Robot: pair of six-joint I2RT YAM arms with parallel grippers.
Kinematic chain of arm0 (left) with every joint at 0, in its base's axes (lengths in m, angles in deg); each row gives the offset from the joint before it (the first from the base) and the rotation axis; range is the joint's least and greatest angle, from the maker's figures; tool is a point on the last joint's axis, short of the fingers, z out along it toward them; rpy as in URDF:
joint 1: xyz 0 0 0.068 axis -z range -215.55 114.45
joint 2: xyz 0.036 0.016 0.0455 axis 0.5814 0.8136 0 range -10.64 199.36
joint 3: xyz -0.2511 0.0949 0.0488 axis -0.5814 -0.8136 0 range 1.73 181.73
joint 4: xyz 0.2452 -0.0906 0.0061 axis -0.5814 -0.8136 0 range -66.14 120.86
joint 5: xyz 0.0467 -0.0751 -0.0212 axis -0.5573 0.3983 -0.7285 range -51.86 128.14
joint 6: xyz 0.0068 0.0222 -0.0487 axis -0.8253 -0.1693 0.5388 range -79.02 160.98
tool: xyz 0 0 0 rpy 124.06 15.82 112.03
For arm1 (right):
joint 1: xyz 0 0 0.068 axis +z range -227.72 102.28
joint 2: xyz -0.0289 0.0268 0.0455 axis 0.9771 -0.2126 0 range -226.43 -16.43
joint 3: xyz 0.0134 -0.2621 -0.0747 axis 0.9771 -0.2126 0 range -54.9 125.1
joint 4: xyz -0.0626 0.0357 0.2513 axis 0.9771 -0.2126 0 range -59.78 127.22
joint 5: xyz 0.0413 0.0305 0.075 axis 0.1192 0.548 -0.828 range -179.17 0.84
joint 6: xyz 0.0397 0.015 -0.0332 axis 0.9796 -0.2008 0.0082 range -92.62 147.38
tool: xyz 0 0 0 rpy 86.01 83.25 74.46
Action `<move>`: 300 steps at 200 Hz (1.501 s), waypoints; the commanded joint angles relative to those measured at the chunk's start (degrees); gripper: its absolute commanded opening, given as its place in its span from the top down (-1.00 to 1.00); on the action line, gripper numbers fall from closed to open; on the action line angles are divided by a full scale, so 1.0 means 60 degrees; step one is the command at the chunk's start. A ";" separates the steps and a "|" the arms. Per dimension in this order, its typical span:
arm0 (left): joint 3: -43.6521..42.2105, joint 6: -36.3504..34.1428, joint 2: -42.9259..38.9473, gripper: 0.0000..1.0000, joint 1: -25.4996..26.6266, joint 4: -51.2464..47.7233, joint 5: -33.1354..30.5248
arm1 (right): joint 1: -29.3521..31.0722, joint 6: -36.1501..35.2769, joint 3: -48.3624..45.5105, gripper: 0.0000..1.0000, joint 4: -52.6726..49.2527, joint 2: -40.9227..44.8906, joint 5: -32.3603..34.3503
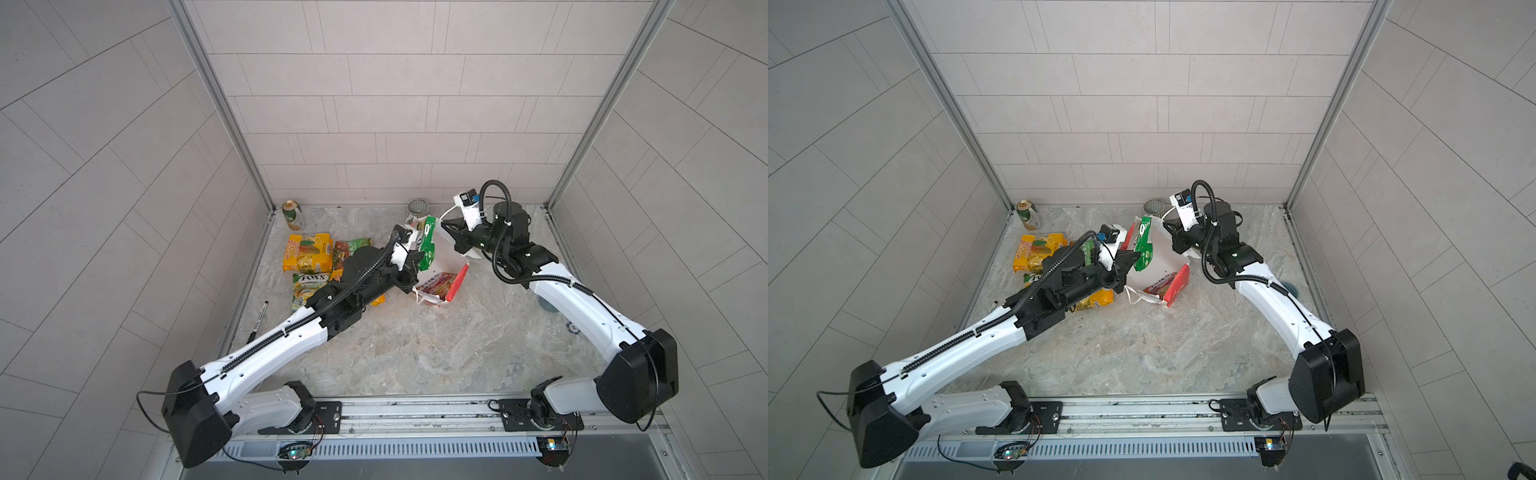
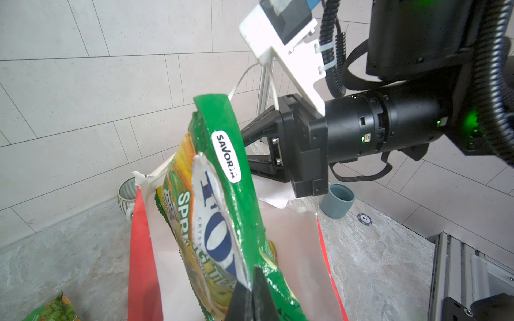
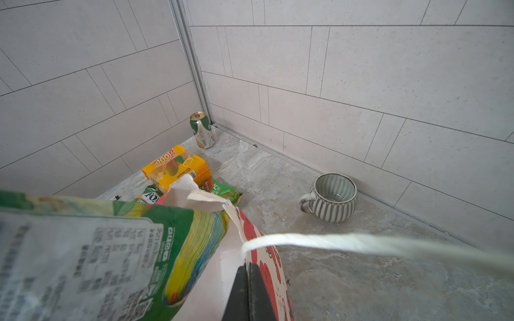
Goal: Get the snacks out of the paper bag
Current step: 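Lift the green Fox's packet out of the bag with the left gripper, then carry the green Fox's packet with the left gripper toward the other packets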
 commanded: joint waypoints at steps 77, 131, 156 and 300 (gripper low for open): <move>0.1974 -0.0005 -0.0480 1.00 -0.0236 -0.0925 -0.0573 | -0.0195 0.0108 0.0169 0.96 0.0199 0.0231 0.0320; 0.2868 -0.0491 -0.1234 1.00 -0.0313 -0.4179 -0.2519 | -0.0735 0.0749 0.0143 0.96 0.0140 0.0415 0.0604; 0.3542 -0.0442 -0.1086 1.00 -0.0666 -0.6040 -0.2775 | -0.0909 0.0874 0.0164 0.97 -0.0009 0.0480 0.0732; 0.2382 0.1316 -0.0902 1.00 -0.0914 -0.9876 -0.3758 | -0.1297 0.1266 0.0138 0.97 -0.0081 0.0353 0.0860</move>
